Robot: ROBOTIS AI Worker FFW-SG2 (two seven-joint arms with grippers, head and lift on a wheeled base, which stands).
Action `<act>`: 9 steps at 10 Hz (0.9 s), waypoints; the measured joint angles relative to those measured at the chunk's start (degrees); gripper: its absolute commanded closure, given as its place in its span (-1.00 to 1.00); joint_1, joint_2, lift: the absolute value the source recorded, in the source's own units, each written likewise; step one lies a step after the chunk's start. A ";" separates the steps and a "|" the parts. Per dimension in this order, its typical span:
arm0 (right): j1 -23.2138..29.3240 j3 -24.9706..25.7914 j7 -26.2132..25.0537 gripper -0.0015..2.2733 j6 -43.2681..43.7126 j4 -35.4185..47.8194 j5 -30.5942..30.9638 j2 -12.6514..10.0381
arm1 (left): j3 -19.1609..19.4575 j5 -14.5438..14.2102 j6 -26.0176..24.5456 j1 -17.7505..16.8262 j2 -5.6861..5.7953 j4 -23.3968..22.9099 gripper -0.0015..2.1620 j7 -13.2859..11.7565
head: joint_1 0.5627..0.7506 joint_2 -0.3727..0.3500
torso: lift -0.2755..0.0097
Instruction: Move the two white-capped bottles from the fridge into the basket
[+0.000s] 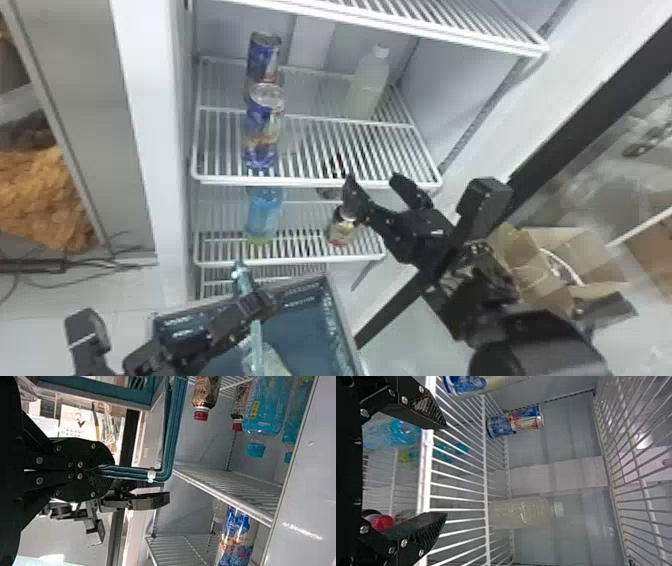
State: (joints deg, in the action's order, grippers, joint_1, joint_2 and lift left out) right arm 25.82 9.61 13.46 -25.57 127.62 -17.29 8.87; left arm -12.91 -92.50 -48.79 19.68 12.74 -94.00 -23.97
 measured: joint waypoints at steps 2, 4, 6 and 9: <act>-3.85 -1.20 -0.10 -0.95 5.17 -5.30 0.34 0.39 | -0.11 -0.04 0.00 0.00 0.00 0.00 0.10 -0.02 | 0.41 -0.94 | 0.93; -7.69 -1.99 -0.41 -0.96 9.29 -10.09 0.80 0.50 | -0.03 -0.07 0.00 0.06 0.00 -0.01 0.10 -0.02 | 0.41 -0.94 | 0.93; -12.13 -3.15 -1.52 -0.96 12.95 -14.84 1.22 0.81 | 0.08 -0.15 0.11 0.14 -0.08 -0.01 0.10 -0.02 | 0.41 -0.94 | 0.93; -18.34 -4.82 -3.76 -0.96 17.08 -20.82 3.34 0.86 | 0.02 -0.16 0.14 0.14 -0.09 0.00 0.10 -0.01 | 0.41 -0.94 | 0.93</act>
State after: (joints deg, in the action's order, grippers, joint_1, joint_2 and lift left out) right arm 7.48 4.79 9.70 -8.50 106.80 -13.96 9.73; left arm -12.90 -92.66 -48.65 19.83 12.65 -94.00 -23.99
